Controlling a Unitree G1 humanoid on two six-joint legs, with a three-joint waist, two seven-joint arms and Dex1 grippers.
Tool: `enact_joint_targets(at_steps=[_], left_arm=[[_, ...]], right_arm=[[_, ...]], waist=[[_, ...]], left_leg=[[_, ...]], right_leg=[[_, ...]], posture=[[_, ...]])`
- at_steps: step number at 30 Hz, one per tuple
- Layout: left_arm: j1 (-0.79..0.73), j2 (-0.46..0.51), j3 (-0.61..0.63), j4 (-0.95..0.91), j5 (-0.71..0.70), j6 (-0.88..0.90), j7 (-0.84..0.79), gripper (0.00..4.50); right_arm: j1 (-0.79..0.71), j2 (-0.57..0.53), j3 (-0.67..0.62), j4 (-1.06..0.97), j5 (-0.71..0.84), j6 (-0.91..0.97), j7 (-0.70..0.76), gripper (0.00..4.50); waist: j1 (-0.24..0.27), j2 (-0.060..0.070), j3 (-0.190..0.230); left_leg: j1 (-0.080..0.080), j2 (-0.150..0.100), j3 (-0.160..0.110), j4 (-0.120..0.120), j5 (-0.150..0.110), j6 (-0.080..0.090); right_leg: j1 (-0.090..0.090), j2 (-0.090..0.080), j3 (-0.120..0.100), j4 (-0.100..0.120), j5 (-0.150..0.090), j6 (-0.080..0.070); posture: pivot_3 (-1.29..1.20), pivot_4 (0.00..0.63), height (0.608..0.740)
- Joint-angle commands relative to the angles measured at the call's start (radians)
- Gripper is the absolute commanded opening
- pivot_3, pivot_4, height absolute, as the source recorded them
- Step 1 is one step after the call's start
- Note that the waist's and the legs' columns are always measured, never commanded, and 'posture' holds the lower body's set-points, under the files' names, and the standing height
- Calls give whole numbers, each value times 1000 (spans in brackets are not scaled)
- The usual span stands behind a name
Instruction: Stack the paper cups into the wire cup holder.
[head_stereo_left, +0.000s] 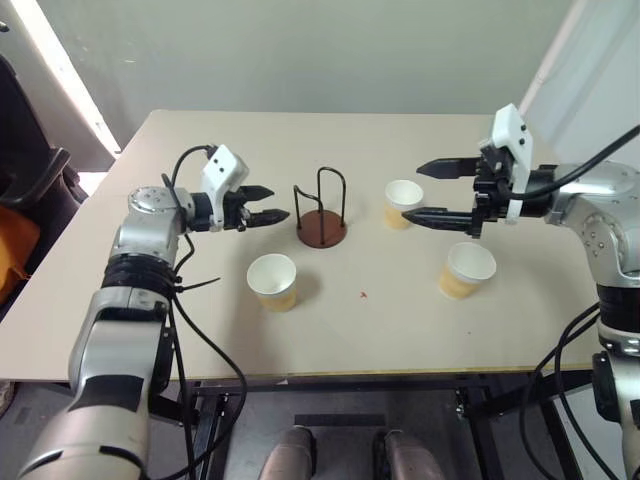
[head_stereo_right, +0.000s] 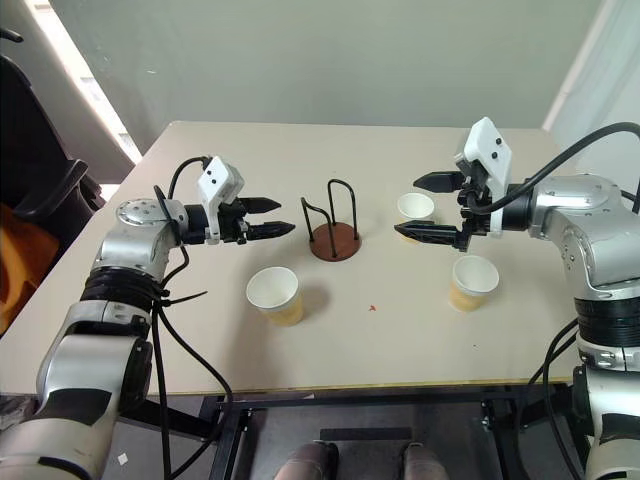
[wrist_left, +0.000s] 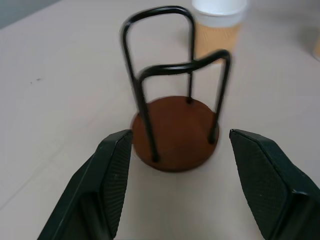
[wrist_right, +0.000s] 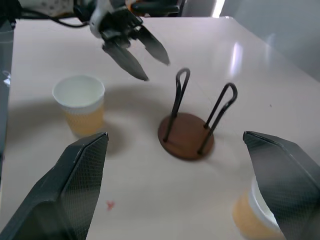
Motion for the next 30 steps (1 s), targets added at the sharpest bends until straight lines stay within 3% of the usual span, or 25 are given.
enact_joint_targets(at_steps=[1, 14, 17, 25, 30], left_arm=[[-91, -48, 15, 105, 37, -77, 92, 3288], [-207, -190, 12, 317, 118, -181, 247, 3288], [-224, -198, 21, 340, 123, -188, 277, 2696], [-232, -191, 27, 334, 119, -191, 195, 20], [-235, -190, 29, 264, 86, -163, 17, 20]], right_arm=[[-11, 3, -26, -64, 30, 27, -39, 4500], [17, -3, -44, -151, 74, 91, -117, 4500], [27, -8, -46, -163, 78, 94, -130, 4500], [36, -17, -55, -170, 85, 93, -146, 4500], [66, -95, -47, -180, 108, 74, -49, 4500]], waist=[[5, 0, 0], [9, 0, 0], [9, 0, 0], [9, 0, 0], [16, 0, 0]], left_leg=[[0, 0, 0, 0, 0, 0], [-2, -2, 3, 1, 1, 2], [-2, -2, 4, 1, 1, 3], [-2, -2, 5, 1, 2, 4], [-3, -3, 5, 2, 2, 4]], right_leg=[[0, 0, 0, 0, 0, 0], [1, -1, 1, -7, 3, 6], [1, -1, 2, -8, 3, 7], [1, -1, 3, -9, 4, 8], [1, -1, 3, -10, 4, 9]], posture=[[0, 150, 740], [0, 150, 740], [0, 150, 740], [0, 150, 740], [0, 150, 740]])
